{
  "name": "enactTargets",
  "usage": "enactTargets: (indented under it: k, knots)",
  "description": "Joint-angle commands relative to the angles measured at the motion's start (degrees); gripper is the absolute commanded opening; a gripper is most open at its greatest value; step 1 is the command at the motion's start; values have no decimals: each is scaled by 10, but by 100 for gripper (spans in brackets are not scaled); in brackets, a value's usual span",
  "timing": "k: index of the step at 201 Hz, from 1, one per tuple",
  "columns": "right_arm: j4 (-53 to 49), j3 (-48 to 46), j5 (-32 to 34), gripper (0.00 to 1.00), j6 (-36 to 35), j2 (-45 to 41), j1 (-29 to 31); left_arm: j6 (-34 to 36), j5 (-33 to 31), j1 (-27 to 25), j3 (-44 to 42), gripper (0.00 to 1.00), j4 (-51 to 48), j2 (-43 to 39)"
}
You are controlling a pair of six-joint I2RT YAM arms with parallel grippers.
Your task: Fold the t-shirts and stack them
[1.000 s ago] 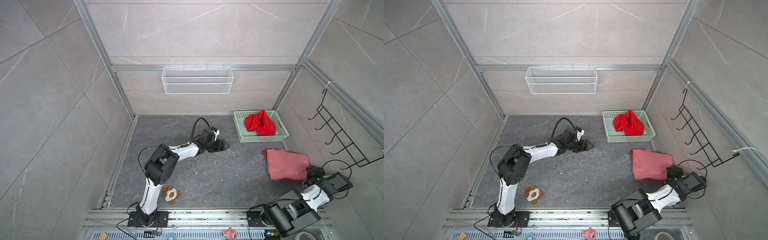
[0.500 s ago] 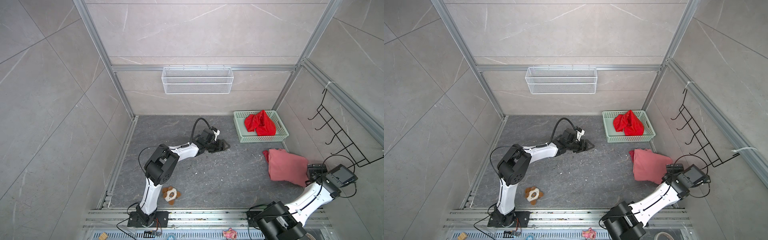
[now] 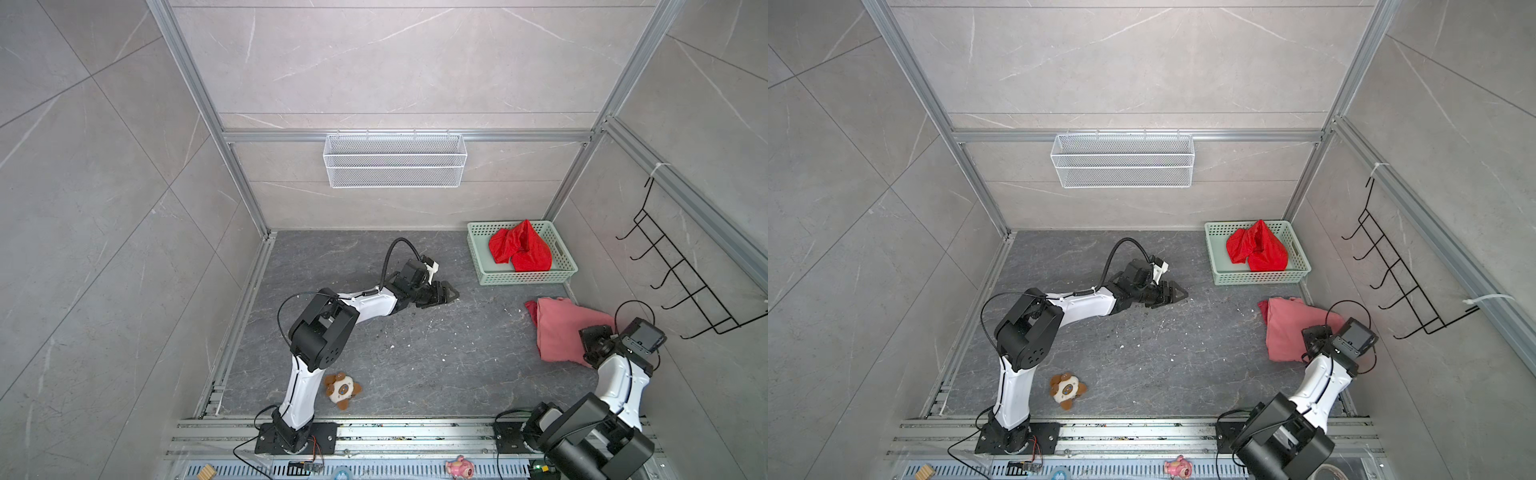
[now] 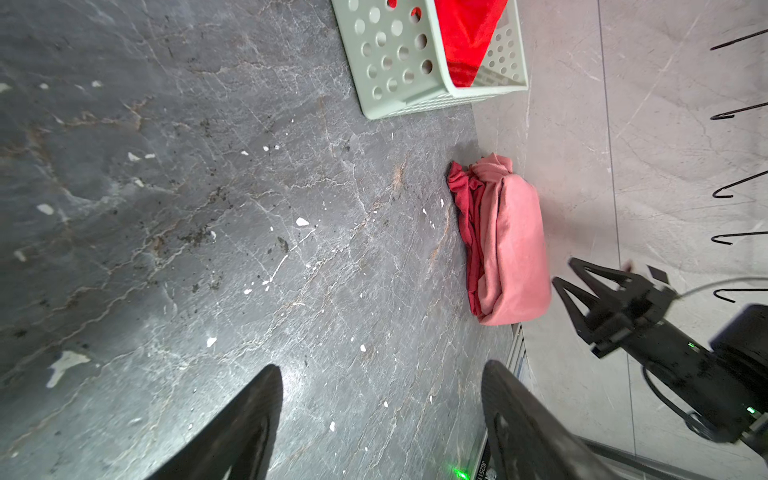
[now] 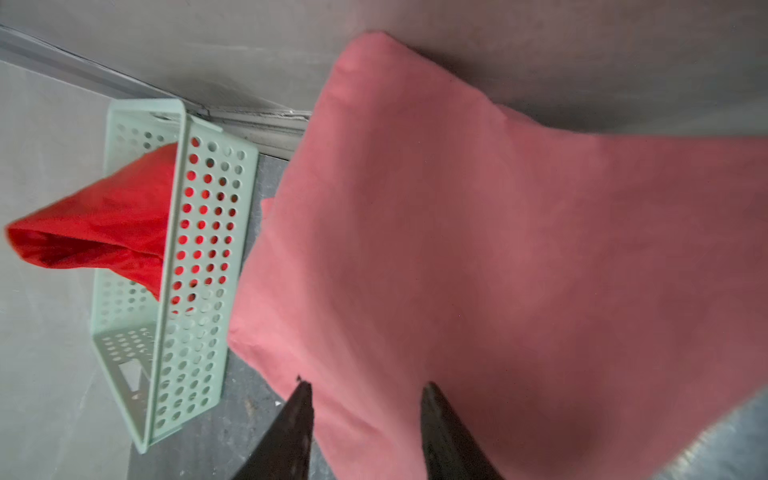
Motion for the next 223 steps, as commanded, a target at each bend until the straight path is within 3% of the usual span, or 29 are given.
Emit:
enactTargets:
  k: [1, 63, 118, 144, 156, 181, 202, 223]
  knots:
    - [68, -11, 29, 38, 14, 39, 14, 0, 5, -2, -2, 78, 13, -21]
    - [153, -37, 40, 40, 31, 146, 56, 15, -3, -2, -2, 78, -4, -40]
    - [68, 10, 38, 52, 7, 34, 68, 51, -3, -1, -16, 78, -1, -90]
    - [10, 52, 18, 71, -3, -34, 88, 98, -11, 1, -28, 79, -16, -143]
    - [-7, 74, -4, 74, -14, -37, 100, 126, -37, 3, -37, 80, -36, -174]
    - [-31, 103, -35, 79, -21, -31, 157, 161, -85, 30, -62, 86, -69, -237]
    - [-37, 104, -11, 99, -18, -43, 234, 184, -124, 65, -91, 90, -99, -296]
    - [-34, 101, 30, 99, -17, -53, 322, 223, -199, 93, -123, 94, -145, -363]
